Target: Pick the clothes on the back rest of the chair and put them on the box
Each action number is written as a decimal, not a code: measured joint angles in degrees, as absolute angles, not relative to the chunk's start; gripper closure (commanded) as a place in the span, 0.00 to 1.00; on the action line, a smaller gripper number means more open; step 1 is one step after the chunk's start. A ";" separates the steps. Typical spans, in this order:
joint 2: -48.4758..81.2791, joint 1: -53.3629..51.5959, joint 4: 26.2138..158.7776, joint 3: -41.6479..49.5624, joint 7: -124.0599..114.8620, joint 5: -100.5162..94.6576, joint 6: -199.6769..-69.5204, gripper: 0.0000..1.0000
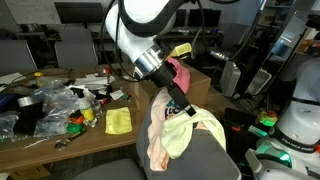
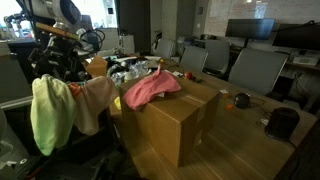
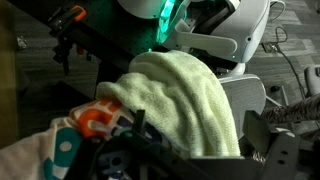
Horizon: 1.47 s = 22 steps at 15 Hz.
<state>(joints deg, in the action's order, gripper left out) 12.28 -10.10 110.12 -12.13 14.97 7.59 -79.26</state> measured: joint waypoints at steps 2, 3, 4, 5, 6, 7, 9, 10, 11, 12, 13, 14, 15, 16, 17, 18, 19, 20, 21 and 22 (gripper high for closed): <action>12.27 -10.38 109.49 -12.51 15.34 7.61 -78.64 0.00; 12.28 -10.47 109.18 -12.64 15.50 7.65 -78.42 0.00; 12.29 -10.51 108.91 -12.73 15.61 7.69 -78.33 0.00; 12.36 -10.52 108.72 -12.79 15.64 7.74 -78.32 0.00; 12.53 -10.52 108.53 -12.81 15.69 7.79 -78.32 0.00; 12.84 -10.52 108.36 -12.81 15.75 7.84 -78.32 0.00; 13.66 -10.52 108.07 -12.81 15.82 8.02 -78.32 0.00; 14.10 -10.52 107.91 -12.81 15.85 8.14 -78.32 0.00; 14.54 -10.52 107.72 -12.81 15.85 8.20 -78.32 0.00; 14.96 -10.52 107.57 -12.81 15.85 8.24 -78.32 0.00; 15.34 -10.52 107.46 -12.81 15.85 8.26 -78.32 0.00; 15.66 -10.52 107.34 -12.83 15.85 8.28 -78.32 0.00; 15.92 -10.52 107.24 -12.84 15.85 8.28 -78.33 0.00; 16.19 -10.52 107.11 -12.85 15.85 8.28 -78.33 0.00; 16.45 -10.52 106.99 -12.86 15.85 8.28 -78.33 0.00; 16.65 -10.52 106.93 -12.88 15.85 8.28 -78.33 0.00; 16.83 -10.54 106.90 -12.89 15.82 8.28 -78.36 0.00; 16.96 -10.56 106.89 -12.90 15.78 8.28 -78.41 0.00; 17.11 -10.59 106.89 -12.90 15.64 8.28 -78.58 0.00; 17.28 -10.65 106.89 -12.91 15.50 8.28 -78.79 0.00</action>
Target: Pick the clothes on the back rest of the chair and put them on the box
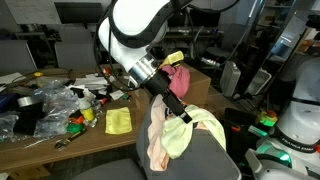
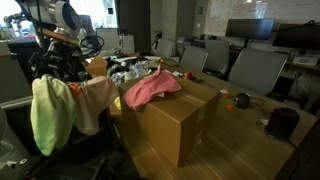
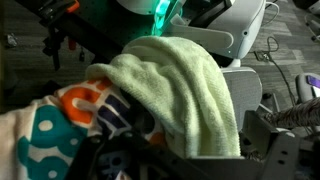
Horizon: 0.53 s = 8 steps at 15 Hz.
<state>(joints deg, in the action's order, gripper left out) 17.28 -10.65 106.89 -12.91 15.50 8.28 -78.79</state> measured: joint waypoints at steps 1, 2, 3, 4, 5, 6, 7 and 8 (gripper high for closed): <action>17.45 -10.72 106.89 -12.91 15.34 8.28 -79.05 0.00; 17.61 -10.80 106.89 -12.91 15.20 8.28 -79.23 0.00; 17.77 -10.88 106.89 -12.91 15.08 8.28 -79.36 0.00; 17.92 -10.95 106.89 -12.91 14.94 8.28 -79.52 0.00; 18.01 -11.01 106.89 -12.91 14.84 8.28 -79.71 0.16; 18.05 -11.03 106.89 -12.91 14.79 8.28 -79.90 0.26; 18.07 -11.05 106.89 -12.91 14.78 8.27 -80.09 0.32; 18.07 -11.06 106.89 -12.91 14.77 8.27 -80.23 0.42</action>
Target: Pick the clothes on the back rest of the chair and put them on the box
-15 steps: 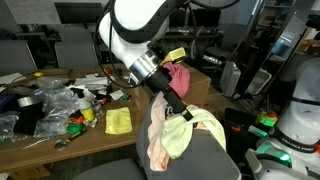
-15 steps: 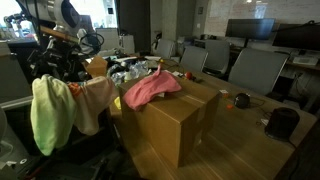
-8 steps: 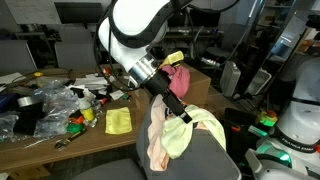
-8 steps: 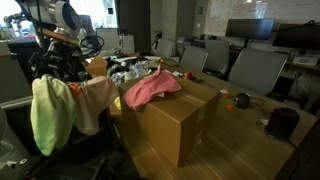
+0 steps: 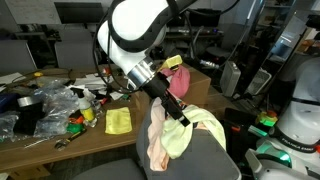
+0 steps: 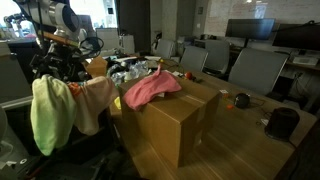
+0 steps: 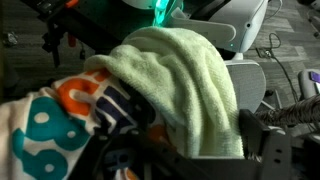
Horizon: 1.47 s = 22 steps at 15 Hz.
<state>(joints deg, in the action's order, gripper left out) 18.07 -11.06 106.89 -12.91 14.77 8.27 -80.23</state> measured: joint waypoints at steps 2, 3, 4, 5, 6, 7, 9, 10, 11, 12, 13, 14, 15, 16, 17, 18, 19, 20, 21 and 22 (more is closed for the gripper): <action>18.07 -11.06 106.89 -12.91 14.77 8.26 -80.39 0.58; 18.07 -11.06 106.89 -12.91 14.77 8.26 -80.44 0.64; 18.07 -11.06 106.89 -12.91 14.76 8.25 -80.50 0.71; 18.07 -11.06 106.89 -12.91 14.73 8.24 -80.58 0.81; 18.07 -11.06 106.89 -12.91 14.64 8.21 -80.75 0.87; 18.07 -11.06 106.89 -12.91 14.39 8.15 -81.06 0.94; 18.03 -11.08 106.89 -12.91 13.34 7.79 -82.01 1.00; 17.95 -11.11 106.89 -12.90 12.33 7.32 -82.82 1.00; 17.81 -11.18 106.89 -12.90 10.97 6.53 -83.72 0.97; 17.67 -11.28 106.90 -12.90 9.52 5.62 -84.66 0.97; 17.46 -11.40 106.93 -12.88 7.67 4.63 -85.88 0.97; 17.15 -11.52 106.97 -12.85 5.71 3.54 -87.11 0.97; 16.76 -11.63 107.00 -12.80 3.78 2.54 -88.17 0.97; 16.24 -11.73 107.10 -12.69 1.78 1.75 -89.28 0.97; 15.69 -11.75 107.16 -12.58 -0.20 0.95 -90.25 0.97; 15.04 -11.76 107.24 -12.42 -2.24 0.20 -91.18 0.97; 14.40 -11.76 107.36 -12.20 -4.18 -0.37 -92.00 0.97; 13.74 -11.76 107.48 -11.94 -6.15 -1.07 -92.80 0.97; 13.03 -11.76 107.64 -11.58 -8.21 -1.70 -93.67 0.97; 12.41 -11.76 107.71 -11.18 -10.19 -2.19 -94.38 0.97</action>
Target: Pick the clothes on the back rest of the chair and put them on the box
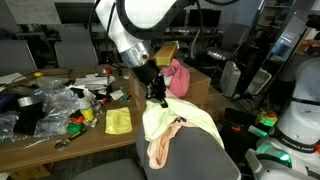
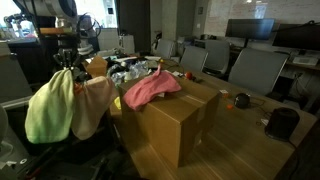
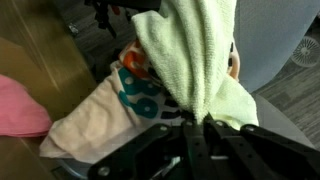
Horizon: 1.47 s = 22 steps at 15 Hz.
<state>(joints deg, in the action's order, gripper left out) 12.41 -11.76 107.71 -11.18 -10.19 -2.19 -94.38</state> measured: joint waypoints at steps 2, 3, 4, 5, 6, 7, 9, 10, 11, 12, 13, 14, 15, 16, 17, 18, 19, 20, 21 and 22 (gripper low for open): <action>11.21 -11.74 107.75 -10.18 -14.17 -3.18 -95.62 0.97; 10.63 -11.73 107.75 -9.60 -16.20 -3.69 -96.15 0.97; 10.05 -11.71 107.76 -9.01 -18.28 -4.26 -96.47 0.97; 9.49 -11.68 107.76 -8.43 -20.34 -4.65 -96.80 0.97; 8.87 -11.63 107.78 -7.90 -22.43 -5.23 -97.16 0.97; 8.28 -11.55 107.78 -7.43 -24.56 -5.78 -97.42 0.97; 7.01 -11.27 107.78 -6.62 -28.86 -6.82 -97.89 0.97; 6.39 -11.08 107.77 -6.20 -31.07 -7.45 -98.09 0.97; 5.75 -10.83 107.77 -5.77 -33.19 -8.06 -98.21 0.97; 5.15 -10.45 107.72 -5.33 -35.33 -8.74 -98.24 0.97; 4.60 -9.96 107.65 -4.91 -37.22 -9.21 -98.24 0.97; 4.07 -9.35 107.56 -4.46 -39.16 -9.90 -98.24 0.97; 3.61 -8.65 107.38 -3.96 -40.89 -10.36 -98.24 0.97; 3.21 -7.86 107.12 -3.48 -42.58 -10.77 -98.24 0.97; 2.87 -7.06 106.81 -2.98 -44.20 -11.12 -98.24 0.97; 2.63 -6.22 106.45 -2.42 -45.82 -11.38 -98.24 0.97; 2.51 -5.36 105.98 -1.88 -47.41 -11.70 -98.24 0.97; 2.48 -4.50 105.43 -1.33 -49.04 -12.07 -98.24 0.97; 2.48 -3.70 104.94 -0.79 -50.63 -12.40 -98.24 0.98; 2.49 -2.88 104.41 -0.24 -52.38 -12.74 -98.24 0.98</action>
